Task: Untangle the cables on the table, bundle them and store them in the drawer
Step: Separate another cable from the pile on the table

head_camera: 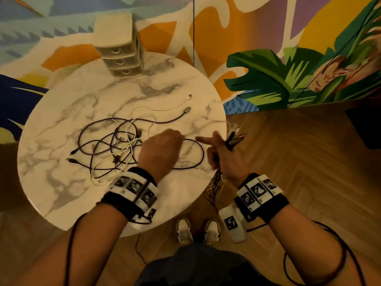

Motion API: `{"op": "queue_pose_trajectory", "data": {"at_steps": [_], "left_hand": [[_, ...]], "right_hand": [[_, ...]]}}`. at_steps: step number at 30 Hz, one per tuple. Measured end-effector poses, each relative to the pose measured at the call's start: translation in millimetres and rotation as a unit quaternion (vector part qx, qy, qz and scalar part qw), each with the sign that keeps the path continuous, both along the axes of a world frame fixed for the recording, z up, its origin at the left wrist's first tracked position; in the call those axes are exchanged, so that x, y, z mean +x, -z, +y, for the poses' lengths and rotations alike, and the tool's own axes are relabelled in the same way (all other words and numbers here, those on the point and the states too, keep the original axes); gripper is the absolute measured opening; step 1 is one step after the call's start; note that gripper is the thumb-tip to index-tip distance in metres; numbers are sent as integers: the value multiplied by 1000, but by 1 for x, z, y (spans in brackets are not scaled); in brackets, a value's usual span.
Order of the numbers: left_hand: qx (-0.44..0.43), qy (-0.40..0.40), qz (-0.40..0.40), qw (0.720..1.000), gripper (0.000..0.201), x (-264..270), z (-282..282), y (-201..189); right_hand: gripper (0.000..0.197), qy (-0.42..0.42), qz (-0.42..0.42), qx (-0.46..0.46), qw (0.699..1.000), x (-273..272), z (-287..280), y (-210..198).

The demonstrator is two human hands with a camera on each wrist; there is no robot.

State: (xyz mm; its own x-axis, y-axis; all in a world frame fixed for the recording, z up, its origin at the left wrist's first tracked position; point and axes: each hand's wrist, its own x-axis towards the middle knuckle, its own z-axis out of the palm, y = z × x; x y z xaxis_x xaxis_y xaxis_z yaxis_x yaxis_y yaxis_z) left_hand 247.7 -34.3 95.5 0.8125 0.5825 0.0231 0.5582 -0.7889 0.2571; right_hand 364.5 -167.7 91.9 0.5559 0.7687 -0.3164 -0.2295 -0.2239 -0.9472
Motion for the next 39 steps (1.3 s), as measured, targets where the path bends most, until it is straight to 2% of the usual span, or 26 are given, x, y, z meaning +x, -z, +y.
{"op": "queue_pose_trajectory", "data": {"at_steps": [2,5,7,10,12,17,19,22,24,26,27,29,31,32,34,36,37,38,39], "left_hand": [[63,58,78,993,26,7,-29,-7],[65,63,68,994,24,6,-45,1],[9,44,46,998,24,0,-36,16],[-139,-33,46,989,24,-27,-1,55],[-173,-109,48,978,25,-52,31,71],[-102,-246,-114,957,32,-67,78,57],[-103,-267,-139,948,35,-66,82,52],[-61,-217,-170,959,43,-51,71,29],[-41,-176,-238,954,45,-26,59,-4],[-83,-152,-298,939,44,3,46,-26],[-131,-136,-301,935,43,15,38,-29],[-253,-86,-217,939,42,31,15,-23],[-366,-14,-66,928,46,28,-16,2],[-384,36,11,922,49,23,-33,20],[-352,124,184,909,51,3,-62,64],[-335,132,383,850,47,-12,-84,91],[-329,123,442,825,48,-15,-90,96],[-325,125,450,823,48,-13,-92,95],[-320,131,402,848,47,-7,-90,89]], "right_hand": [[53,-29,-18,-12,999,-12,6,-5],[47,-21,-14,-9,1000,-16,7,-4],[39,-3,-17,14,1000,-11,5,-2],[51,66,-28,27,997,2,3,-3],[55,114,-25,26,993,13,-1,-7],[57,202,-25,29,979,25,-10,-9],[58,251,-22,46,967,31,-13,-11],[59,293,-28,64,954,40,-17,-15],[59,311,-25,64,948,45,-19,-14],[60,323,-16,57,945,46,-20,-13],[59,326,-13,56,944,46,-21,-13],[58,330,-14,51,943,47,-22,-12],[58,338,-20,49,940,51,-28,-12],[58,344,-27,47,937,56,-33,-12],[57,347,-40,38,936,64,-43,-13],[56,341,-51,30,938,71,-55,-15],[56,335,-54,22,940,73,-61,-16],[56,324,-55,15,944,73,-66,-16],[57,312,-55,4,948,73,-70,-17]]}}
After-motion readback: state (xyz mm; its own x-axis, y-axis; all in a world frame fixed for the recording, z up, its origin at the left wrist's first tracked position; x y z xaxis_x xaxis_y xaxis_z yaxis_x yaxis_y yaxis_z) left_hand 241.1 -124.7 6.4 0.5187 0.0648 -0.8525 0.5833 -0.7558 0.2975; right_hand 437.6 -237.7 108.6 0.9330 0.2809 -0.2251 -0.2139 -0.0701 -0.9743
